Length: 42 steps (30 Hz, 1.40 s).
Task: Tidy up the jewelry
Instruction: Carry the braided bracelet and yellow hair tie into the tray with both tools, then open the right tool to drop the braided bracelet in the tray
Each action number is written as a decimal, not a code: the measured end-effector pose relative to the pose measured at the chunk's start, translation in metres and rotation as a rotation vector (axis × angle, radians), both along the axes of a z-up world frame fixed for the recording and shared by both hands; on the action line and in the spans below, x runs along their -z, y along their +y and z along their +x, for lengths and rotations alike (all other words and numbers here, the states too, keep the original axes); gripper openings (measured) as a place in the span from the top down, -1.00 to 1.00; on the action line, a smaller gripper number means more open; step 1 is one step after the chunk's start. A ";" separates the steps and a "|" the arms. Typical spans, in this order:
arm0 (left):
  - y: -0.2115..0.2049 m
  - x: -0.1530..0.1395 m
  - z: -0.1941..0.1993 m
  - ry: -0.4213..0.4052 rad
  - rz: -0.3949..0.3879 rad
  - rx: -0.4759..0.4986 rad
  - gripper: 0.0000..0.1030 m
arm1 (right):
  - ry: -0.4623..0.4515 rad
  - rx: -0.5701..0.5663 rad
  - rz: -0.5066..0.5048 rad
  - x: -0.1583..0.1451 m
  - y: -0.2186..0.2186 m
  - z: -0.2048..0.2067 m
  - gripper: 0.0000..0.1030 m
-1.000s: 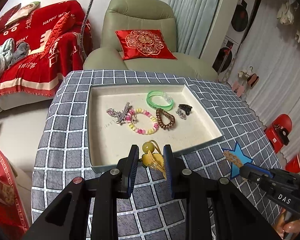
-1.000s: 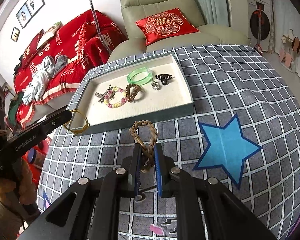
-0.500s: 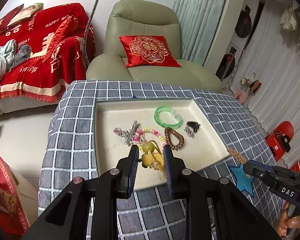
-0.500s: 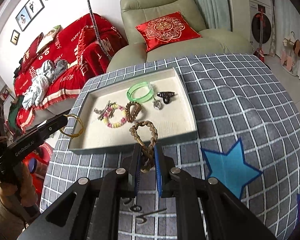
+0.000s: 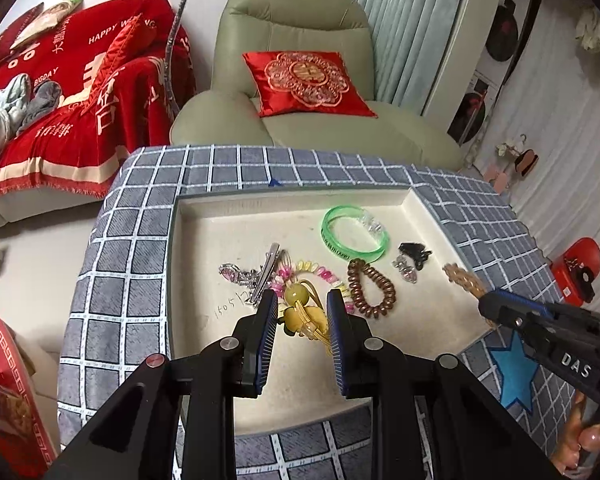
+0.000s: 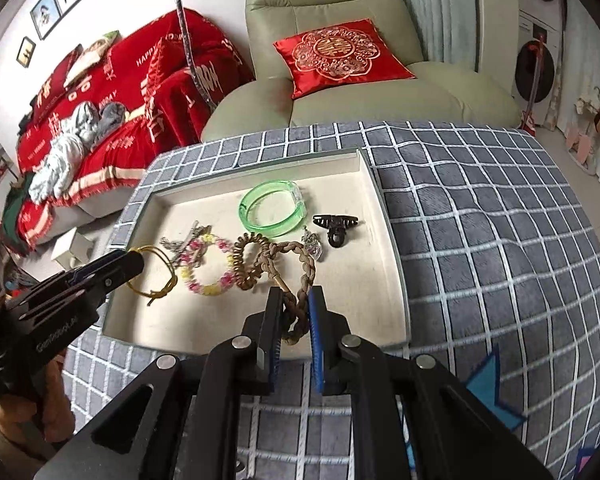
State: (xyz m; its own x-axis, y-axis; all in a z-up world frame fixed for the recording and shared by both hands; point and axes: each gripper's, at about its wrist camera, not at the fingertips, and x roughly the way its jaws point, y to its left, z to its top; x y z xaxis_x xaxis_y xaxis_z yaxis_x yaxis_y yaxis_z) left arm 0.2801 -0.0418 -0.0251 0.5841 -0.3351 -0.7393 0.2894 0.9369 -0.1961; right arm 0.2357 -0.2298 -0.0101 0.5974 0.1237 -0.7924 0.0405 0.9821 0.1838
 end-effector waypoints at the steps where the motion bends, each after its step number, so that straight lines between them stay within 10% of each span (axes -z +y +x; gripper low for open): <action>1: 0.000 0.001 0.001 0.003 0.004 -0.001 0.20 | 0.004 0.000 -0.003 0.003 0.000 0.004 0.73; 32: -0.027 0.054 0.010 0.096 0.171 0.034 0.19 | 0.146 -0.021 -0.097 0.062 0.013 0.059 0.72; 42: -0.027 0.053 0.006 0.084 0.179 0.032 0.20 | 0.151 -0.018 -0.107 0.062 0.017 0.056 -0.17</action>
State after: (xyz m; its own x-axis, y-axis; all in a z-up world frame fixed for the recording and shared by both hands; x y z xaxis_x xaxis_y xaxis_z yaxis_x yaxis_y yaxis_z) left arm 0.2864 -0.0688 -0.0777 0.5091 -0.2117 -0.8343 0.3096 0.9494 -0.0520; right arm 0.2914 -0.2125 -0.0725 0.4688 0.0432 -0.8823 0.0422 0.9966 0.0713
